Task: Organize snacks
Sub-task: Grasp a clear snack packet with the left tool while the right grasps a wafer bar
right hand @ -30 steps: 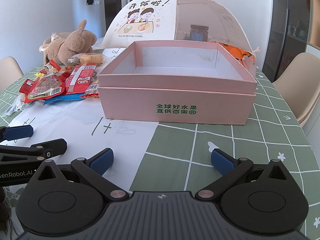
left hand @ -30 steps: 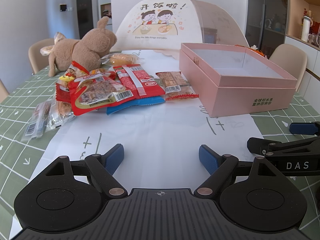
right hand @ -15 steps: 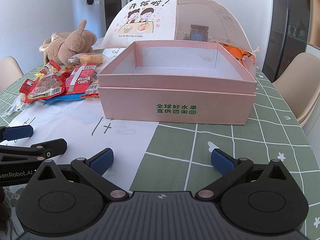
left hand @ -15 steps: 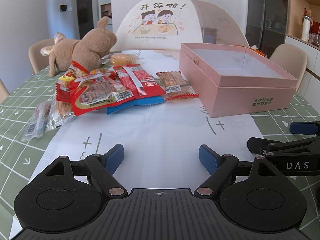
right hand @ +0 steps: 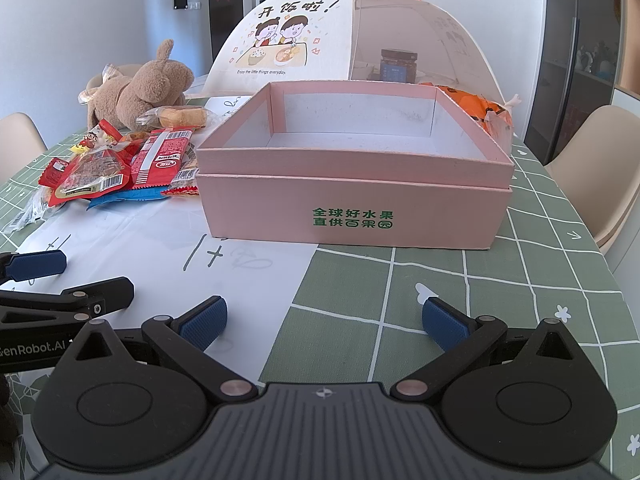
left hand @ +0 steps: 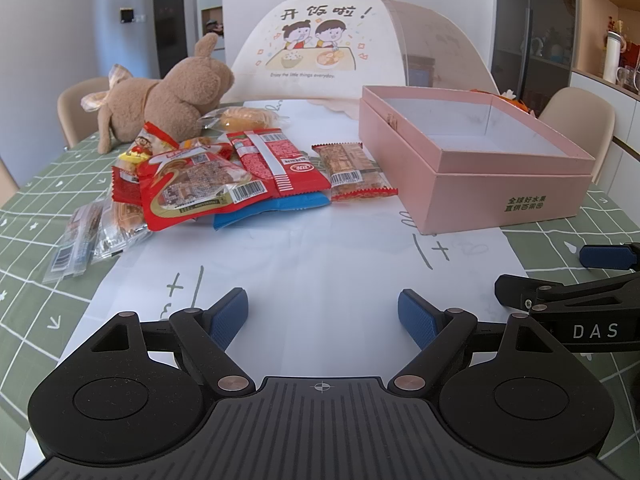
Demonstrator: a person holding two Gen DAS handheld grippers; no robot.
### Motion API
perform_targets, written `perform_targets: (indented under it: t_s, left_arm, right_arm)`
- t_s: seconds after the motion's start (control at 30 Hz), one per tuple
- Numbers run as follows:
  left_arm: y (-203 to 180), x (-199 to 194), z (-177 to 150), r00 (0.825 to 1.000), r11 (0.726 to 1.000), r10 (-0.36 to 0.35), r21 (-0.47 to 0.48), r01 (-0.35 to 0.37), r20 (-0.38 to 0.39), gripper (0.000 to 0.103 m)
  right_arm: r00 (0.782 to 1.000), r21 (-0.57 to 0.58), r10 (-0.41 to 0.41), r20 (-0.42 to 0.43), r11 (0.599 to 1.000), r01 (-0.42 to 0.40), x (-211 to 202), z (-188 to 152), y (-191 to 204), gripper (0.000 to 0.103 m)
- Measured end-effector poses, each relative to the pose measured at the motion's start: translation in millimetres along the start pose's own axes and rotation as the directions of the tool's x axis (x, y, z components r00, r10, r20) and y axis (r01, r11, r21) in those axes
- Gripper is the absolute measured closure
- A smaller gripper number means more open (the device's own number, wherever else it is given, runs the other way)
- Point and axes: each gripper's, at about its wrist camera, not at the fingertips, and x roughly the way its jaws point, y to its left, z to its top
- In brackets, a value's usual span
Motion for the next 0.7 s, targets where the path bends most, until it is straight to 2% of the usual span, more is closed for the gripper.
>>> perform_targets:
  t_s: [0.3, 0.4, 0.5, 0.53, 0.7]
  left_arm:
    - [0, 0, 0, 1.000, 1.000, -0.001, 0.000, 0.001, 0.000, 0.015]
    - [1, 1, 4, 1.000, 1.000, -0.010, 0.002, 0.010, -0.027, 0.016]
    - [15, -2, 10, 0.996, 0.999, -0.047, -0.019, 0.045, -0.075, 0.018]
    - [19, 0, 12, 0.996, 0.999, -0.043, -0.032, 0.041, -0.077, 0.022]
    - [73, -8, 26, 0.991, 0.989, 0.002, -0.147, -0.022, -0.134, 0.025]
  right_arm:
    - [1.000, -0.003, 0.004, -0.009, 1.000, -0.004, 3, 0, 0, 0.000]
    - [0.995, -0.022, 0.030, -0.098, 0.999, -0.032, 9, 12, -2, 0.000]
    - [0.988, -0.030, 0.027, -0.150, 0.999, -0.032, 11, 18, 0, 0.000]
    - [0.985, -0.028, 0.023, -0.172, 0.999, -0.029, 15, 21, 1, 0.000]
    - [0.961, -0.094, 0.130, -0.243, 0.983, -0.156, 40, 47, 18, 0.002]
